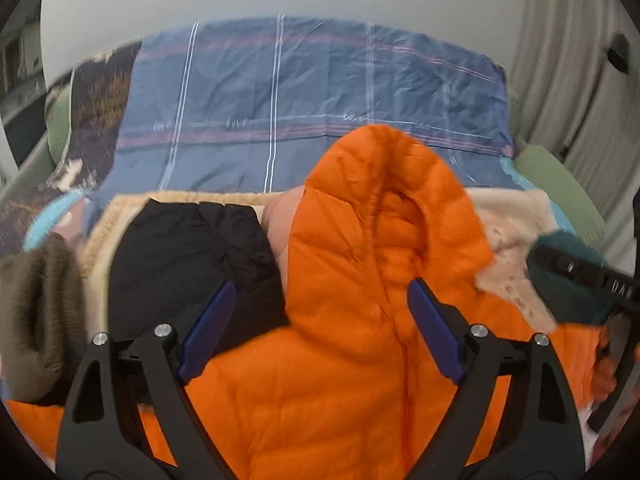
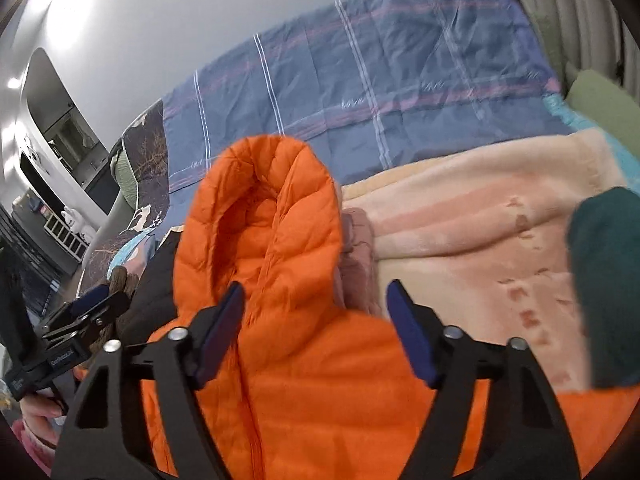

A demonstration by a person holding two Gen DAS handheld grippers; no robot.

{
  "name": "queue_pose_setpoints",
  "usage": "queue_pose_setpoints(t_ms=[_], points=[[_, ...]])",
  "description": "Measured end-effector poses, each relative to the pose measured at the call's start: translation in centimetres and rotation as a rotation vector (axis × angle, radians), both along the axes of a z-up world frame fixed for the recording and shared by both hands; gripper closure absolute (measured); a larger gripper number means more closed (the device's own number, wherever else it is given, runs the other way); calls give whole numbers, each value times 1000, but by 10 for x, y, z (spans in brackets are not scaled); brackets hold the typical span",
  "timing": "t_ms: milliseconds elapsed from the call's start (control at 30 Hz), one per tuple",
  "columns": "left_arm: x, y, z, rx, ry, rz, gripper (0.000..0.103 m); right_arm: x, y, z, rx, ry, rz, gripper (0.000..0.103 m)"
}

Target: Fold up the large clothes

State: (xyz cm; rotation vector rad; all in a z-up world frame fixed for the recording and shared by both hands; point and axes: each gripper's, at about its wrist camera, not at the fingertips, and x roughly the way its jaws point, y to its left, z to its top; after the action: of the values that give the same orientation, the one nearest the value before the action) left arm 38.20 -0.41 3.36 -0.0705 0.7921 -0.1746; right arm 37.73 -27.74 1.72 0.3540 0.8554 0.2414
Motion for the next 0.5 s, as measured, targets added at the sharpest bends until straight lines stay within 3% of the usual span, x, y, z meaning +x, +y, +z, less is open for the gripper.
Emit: queue_pose_setpoints(t_ms=[100, 200, 233, 267, 300, 333, 367, 400, 500], points=[[34, 2, -13, -65, 5, 2, 16, 35, 2, -18, 108, 1, 33, 31], [59, -1, -31, -49, 32, 0, 16, 63, 9, -37, 119, 22, 41, 31], [66, -2, -38, -38, 41, -2, 18, 68, 10, -41, 117, 26, 39, 31], [73, -4, -45, -29, 52, -9, 28, 77, 13, -47, 120, 30, 38, 31], [80, -4, -50, -36, 61, -14, 51, 81, 14, -50, 121, 30, 35, 37], [84, -4, -52, -53, 63, -17, 68, 88, 14, -53, 122, 22, 34, 64], [88, 0, -55, -107, 73, -19, 92, 88, 15, -51, 137, -4, 40, 78], [87, 3, -54, -152, 68, -22, 96, 88, 15, -48, 150, -28, 42, 93], [68, 8, -33, -209, -33, -80, 99, 66, 16, -21, 200, -160, 95, 99]])
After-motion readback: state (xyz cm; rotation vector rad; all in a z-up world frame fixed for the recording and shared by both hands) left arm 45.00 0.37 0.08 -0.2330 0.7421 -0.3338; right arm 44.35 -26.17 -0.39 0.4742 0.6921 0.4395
